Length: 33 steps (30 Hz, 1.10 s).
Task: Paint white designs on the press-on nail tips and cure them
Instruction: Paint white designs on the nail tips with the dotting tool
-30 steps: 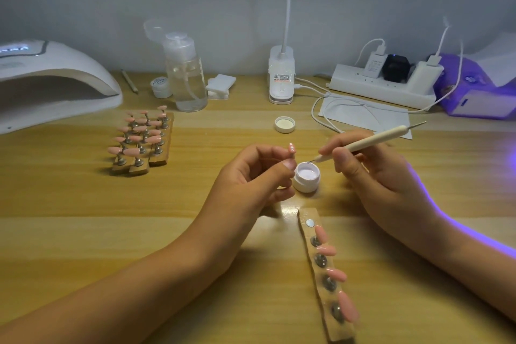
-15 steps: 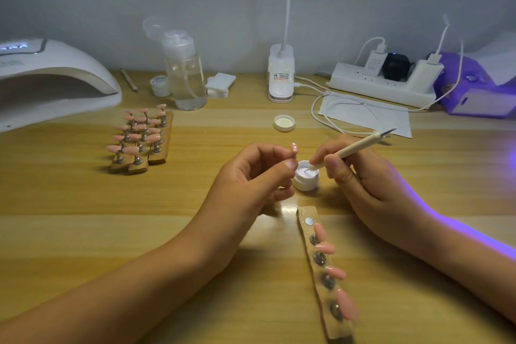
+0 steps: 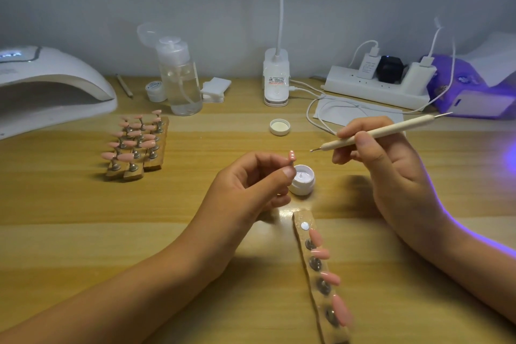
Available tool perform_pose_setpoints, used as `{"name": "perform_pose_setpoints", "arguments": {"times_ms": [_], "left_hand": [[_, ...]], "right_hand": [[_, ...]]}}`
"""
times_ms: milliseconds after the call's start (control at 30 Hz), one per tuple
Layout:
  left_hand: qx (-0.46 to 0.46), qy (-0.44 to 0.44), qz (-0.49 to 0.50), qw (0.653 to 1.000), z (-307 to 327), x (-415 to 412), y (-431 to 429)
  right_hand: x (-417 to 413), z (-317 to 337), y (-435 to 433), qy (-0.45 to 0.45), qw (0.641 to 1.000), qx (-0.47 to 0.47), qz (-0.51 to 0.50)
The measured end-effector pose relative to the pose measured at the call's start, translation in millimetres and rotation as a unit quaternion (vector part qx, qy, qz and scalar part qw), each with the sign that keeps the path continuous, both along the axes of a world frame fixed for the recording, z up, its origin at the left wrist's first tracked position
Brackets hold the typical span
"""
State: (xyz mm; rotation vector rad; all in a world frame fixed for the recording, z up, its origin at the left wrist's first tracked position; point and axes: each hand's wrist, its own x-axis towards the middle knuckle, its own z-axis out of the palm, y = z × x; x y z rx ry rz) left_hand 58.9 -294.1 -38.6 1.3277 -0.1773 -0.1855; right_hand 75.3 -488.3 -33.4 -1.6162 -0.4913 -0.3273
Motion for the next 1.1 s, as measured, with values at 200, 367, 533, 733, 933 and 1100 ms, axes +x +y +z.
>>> {"name": "perform_pose_setpoints", "arguments": {"times_ms": [200, 367, 533, 733, 933, 1100], "left_hand": [[0.01, -0.029, -0.059, 0.998, -0.5, -3.7, -2.0], [0.085, -0.068, -0.089, 0.99, -3.5, -5.8, -3.7], [0.09, -0.072, -0.091, 0.989, -3.7, -5.1, -3.9], [0.083, -0.077, -0.094, 0.989, -4.6, -4.5, -2.7], [0.087, -0.077, -0.083, 0.99, -4.7, -4.3, -2.4], [0.087, -0.074, -0.081, 0.99, -3.7, -4.6, -2.9]], "right_hand": [[-3.4, 2.1, -5.3, 0.078, 0.988, 0.132, 0.0], [-7.1, 1.6, -5.3, 0.126, 0.977, 0.155, 0.073], [-7.7, 2.7, 0.1, 0.18, 0.958, 0.193, 0.11], [-8.8, 6.1, 4.8, 0.21, 0.947, 0.217, 0.107], [-9.4, 4.6, 6.3, 0.223, 0.943, 0.21, 0.125], [-9.2, 4.4, 6.3, 0.22, 0.946, 0.2, 0.129]]}}
